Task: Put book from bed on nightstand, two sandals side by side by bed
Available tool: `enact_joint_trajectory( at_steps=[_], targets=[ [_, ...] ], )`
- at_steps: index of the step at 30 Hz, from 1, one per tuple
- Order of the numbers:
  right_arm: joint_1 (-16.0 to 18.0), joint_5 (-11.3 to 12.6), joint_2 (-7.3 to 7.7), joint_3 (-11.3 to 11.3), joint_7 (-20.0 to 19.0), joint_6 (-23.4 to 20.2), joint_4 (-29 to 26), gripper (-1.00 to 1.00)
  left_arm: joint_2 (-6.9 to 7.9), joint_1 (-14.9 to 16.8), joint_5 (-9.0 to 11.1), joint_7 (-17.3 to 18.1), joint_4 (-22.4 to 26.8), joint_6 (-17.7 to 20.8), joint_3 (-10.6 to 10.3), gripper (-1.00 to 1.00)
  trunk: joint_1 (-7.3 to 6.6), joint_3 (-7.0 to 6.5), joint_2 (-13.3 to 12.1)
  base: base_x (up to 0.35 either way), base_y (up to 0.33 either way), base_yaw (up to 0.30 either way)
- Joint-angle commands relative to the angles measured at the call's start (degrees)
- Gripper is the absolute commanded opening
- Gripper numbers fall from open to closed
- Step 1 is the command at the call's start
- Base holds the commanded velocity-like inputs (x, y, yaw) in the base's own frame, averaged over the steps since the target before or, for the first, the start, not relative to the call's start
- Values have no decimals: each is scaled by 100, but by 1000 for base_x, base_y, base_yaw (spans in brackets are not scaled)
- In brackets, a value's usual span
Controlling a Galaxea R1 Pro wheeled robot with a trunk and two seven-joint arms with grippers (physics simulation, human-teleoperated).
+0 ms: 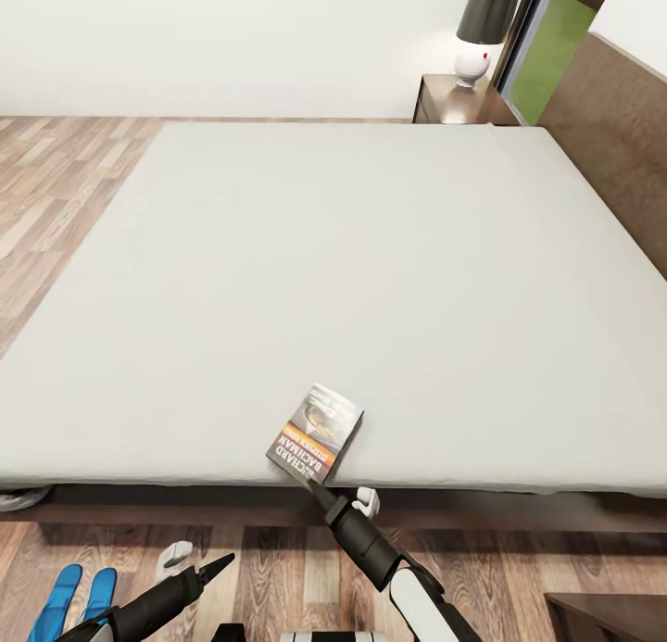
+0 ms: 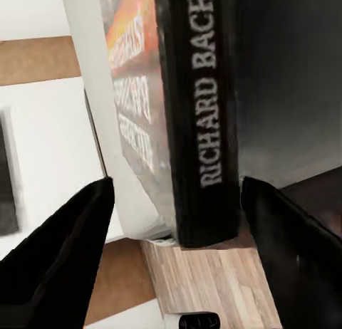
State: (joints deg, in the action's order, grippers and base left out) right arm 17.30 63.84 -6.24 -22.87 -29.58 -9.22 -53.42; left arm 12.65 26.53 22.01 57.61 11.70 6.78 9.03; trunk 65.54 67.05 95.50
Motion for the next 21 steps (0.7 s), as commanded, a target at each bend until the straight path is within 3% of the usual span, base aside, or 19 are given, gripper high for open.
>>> enact_joint_trajectory(
  at_steps=[1, 18, 21],
  targets=[
    [2, 64, 0, 2, -13, -45, 0, -100, 0, 2, 23, 22, -1, 60, 11, 100, 0, 3, 1, 0, 0, 0],
    [2, 68, 0, 2, -19, -45, -6, -100, 0, 2, 23, 31, -1, 60, 11, 100, 0, 3, 1, 0, 0, 0],
    [2, 69, 0, 2, -20, -45, -3, -100, 0, 2, 24, 31, -1, 60, 11, 100, -66, -51, -119, 0, 0, 0]
  ],
)
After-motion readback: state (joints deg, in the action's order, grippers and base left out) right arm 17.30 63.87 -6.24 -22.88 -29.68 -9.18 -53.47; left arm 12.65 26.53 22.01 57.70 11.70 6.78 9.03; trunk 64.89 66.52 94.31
